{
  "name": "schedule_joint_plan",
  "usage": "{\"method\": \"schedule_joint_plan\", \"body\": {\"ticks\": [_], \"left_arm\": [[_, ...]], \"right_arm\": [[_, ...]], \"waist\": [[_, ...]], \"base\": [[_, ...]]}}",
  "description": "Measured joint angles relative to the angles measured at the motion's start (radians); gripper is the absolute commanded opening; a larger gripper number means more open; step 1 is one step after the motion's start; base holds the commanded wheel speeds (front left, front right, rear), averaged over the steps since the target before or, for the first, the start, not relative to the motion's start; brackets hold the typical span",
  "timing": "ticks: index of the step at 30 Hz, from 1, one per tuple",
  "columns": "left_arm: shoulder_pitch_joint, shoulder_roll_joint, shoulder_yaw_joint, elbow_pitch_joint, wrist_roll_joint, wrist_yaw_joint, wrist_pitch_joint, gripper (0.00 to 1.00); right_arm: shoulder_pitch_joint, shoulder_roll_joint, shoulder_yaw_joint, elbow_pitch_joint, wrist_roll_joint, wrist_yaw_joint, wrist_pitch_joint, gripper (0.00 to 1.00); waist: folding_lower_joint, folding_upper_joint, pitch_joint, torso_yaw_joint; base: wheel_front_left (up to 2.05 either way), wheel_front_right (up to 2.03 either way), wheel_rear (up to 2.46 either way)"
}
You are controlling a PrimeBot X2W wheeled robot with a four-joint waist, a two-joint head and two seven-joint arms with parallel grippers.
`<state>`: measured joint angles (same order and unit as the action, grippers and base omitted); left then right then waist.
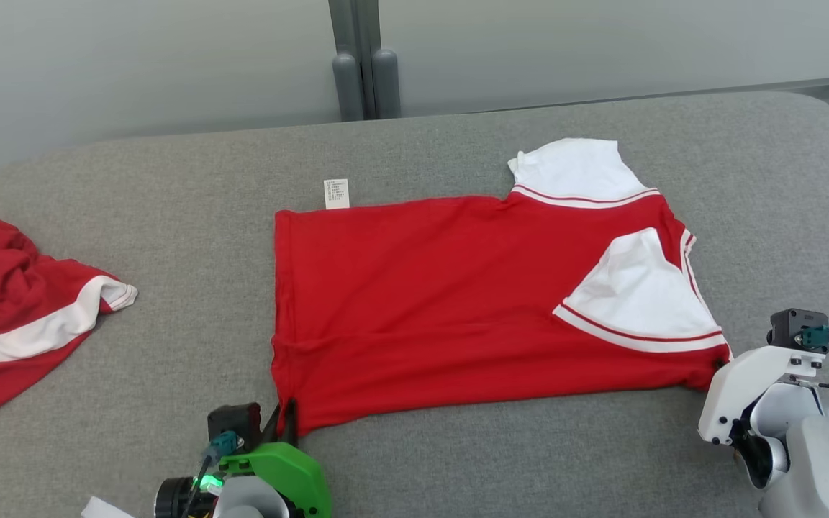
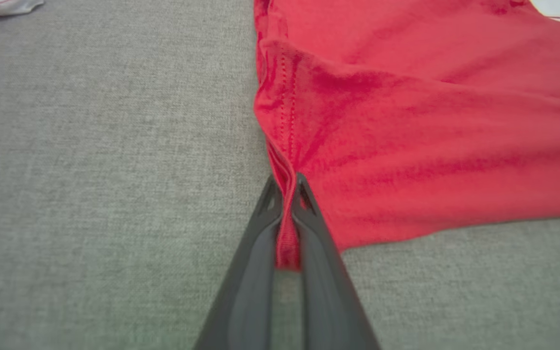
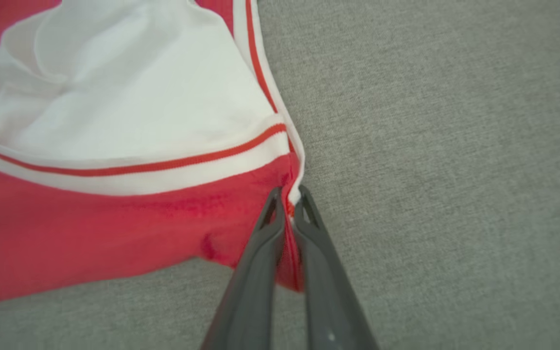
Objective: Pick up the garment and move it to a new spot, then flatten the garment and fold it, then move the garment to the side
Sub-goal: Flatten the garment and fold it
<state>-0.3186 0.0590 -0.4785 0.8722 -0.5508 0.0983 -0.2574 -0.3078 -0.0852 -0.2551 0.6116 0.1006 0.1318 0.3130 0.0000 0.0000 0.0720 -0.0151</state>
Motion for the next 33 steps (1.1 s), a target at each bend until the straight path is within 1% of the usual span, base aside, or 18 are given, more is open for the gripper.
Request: {"method": "schedule_joint_plan", "body": {"ticks": [3,12,13,14,15,16,17,18,22,27,33], "left_arm": [[0.039,0.010,0.003,-0.029,-0.002,0.005,0.000,0.00],[0.135,0.066,0.009,-0.126,-0.003,0.028,0.005,0.00],[0.140,0.068,0.009,-0.132,-0.004,0.032,0.010,0.28],[0.145,0.073,0.007,-0.142,-0.004,0.035,0.012,0.41],[0.149,0.078,0.005,-0.151,-0.004,0.039,0.018,0.86],[0.151,0.082,0.002,-0.160,-0.003,0.043,0.020,1.00],[0.154,0.084,0.001,-0.167,-0.003,0.043,0.025,1.00],[0.158,0.085,0.000,-0.175,-0.003,0.046,0.029,1.00],[0.175,0.094,-0.001,-0.205,-0.003,0.062,0.038,1.00],[0.182,0.127,0.017,-0.254,-0.004,0.084,0.039,1.00],[0.144,0.178,0.016,-0.336,0.007,0.092,0.090,1.00]], "right_arm": [[0.044,0.000,0.010,-0.049,0.010,0.000,0.012,0.00],[0.196,0.004,0.035,-0.212,0.037,0.000,0.073,0.00],[0.207,0.006,0.036,-0.224,0.040,0.000,0.081,0.00],[0.220,0.008,0.038,-0.237,0.040,0.000,0.091,0.00],[0.230,0.010,0.041,-0.248,0.044,0.000,0.102,0.00],[0.240,0.011,0.045,-0.261,0.049,0.000,0.109,0.25],[0.245,0.012,0.049,-0.270,0.052,0.000,0.111,0.92],[0.248,0.012,0.050,-0.281,0.059,0.000,0.117,1.00],[0.258,0.012,0.040,-0.322,0.060,0.000,0.116,1.00],[0.256,0.008,0.014,-0.379,0.057,0.000,0.117,1.00],[0.197,-0.032,0.014,-0.476,0.048,0.000,0.148,1.00]], "waist": [[0.0000,0.0000,-0.020,0.003],[0.0000,0.0000,-0.059,0.000],[0.0000,0.0000,-0.061,-0.001],[0.0000,0.0000,-0.062,-0.003],[0.0000,0.0000,-0.064,-0.004],[0.0000,0.0000,-0.065,-0.005],[0.0000,0.0000,-0.066,-0.006],[0.0000,0.0000,-0.066,-0.007],[0.0000,0.0000,-0.068,-0.010],[0.0000,0.0000,-0.066,-0.006],[0.0000,0.0000,-0.048,0.002]], "base": [[0.00,0.00,0.00],[0.00,0.00,0.00],[0.00,0.00,0.00],[0.00,0.00,0.00],[0.00,0.00,0.00],[0.00,0.00,0.00],[0.00,0.00,0.00],[0.00,0.00,0.00],[0.00,0.00,0.00],[0.00,0.00,0.00],[0.00,0.00,0.00]]}}
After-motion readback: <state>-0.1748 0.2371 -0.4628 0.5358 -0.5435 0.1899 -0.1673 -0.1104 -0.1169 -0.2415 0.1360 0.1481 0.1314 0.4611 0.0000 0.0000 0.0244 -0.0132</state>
